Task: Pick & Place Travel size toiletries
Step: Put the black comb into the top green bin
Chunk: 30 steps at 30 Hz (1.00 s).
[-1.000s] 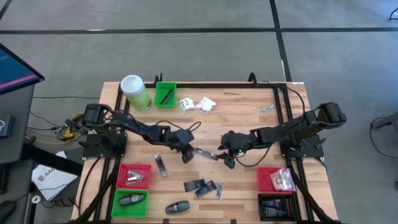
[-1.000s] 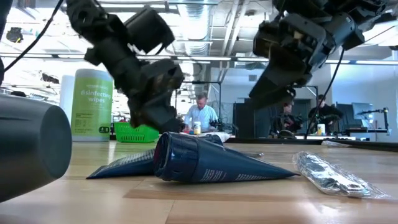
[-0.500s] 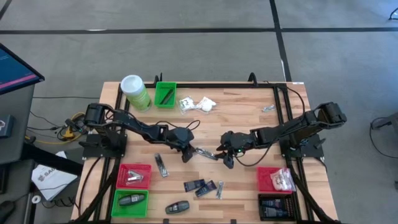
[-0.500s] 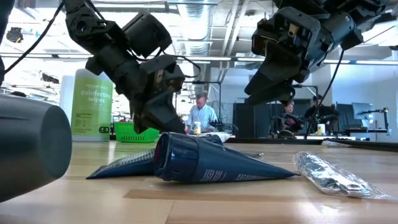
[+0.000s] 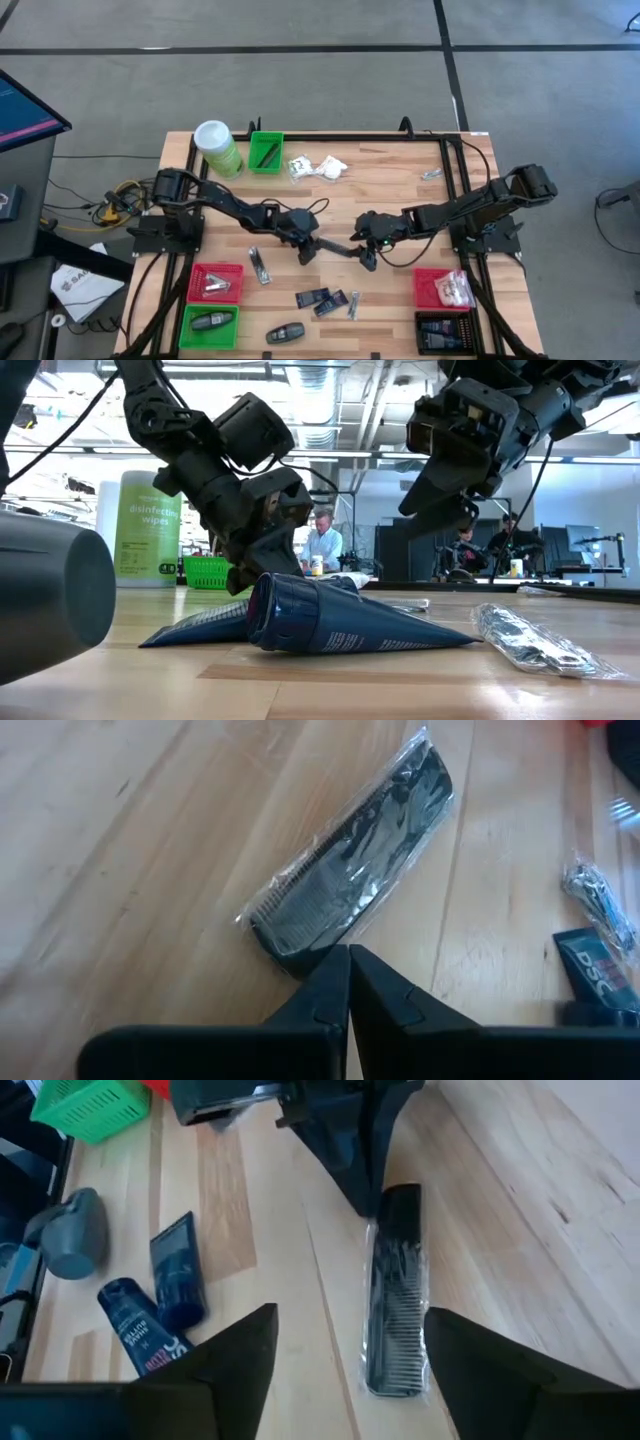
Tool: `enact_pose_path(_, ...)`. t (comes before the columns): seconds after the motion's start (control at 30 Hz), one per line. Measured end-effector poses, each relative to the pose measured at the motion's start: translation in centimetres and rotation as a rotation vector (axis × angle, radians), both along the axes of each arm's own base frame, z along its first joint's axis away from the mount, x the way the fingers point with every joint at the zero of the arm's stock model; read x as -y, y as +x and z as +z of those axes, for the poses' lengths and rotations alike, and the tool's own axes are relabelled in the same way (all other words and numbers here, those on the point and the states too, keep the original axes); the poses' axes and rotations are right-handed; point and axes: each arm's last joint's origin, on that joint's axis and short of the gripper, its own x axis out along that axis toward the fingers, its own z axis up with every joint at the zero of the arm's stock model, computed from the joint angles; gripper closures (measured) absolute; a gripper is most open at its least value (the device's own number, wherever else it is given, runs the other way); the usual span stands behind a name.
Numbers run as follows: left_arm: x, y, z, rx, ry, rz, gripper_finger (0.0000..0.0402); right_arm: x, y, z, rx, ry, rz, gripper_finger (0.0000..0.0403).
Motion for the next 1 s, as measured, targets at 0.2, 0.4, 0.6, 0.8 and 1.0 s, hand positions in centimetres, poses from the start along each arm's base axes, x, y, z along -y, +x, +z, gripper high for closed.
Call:
enact_pose_path(0.2, 0.0, -0.2, -0.2, -0.018, 0.002, 0.004, 0.0401, 0.0, -0.1, -0.5, -0.038, -0.009, 0.001, 0.0147)
enact_pose_path(0.4, 0.0, -0.2, -0.3, -0.025, 0.004, 0.005, 0.0401, 1.1, 1.1, -3.2, -0.109, 0.121, -0.048, 0.0146)
enact_pose_path(0.6, 0.1, -0.3, -0.3, -0.028, 0.005, 0.003, 0.0401, 1.8, 2.2, -5.6, -0.128, 0.256, -0.081, 0.0146)
enact_pose_path(0.8, 0.6, -0.3, -0.4, -0.03, 0.017, -0.001, 0.0401, 2.6, 3.1, -6.3, -0.081, 0.337, -0.047, 0.0146)
enact_pose_path(1.0, 0.6, -0.3, -0.4, -0.031, 0.02, 0.006, 0.0401, 2.6, 4.2, -6.9, -0.095, 0.4, 0.0, 0.0147)
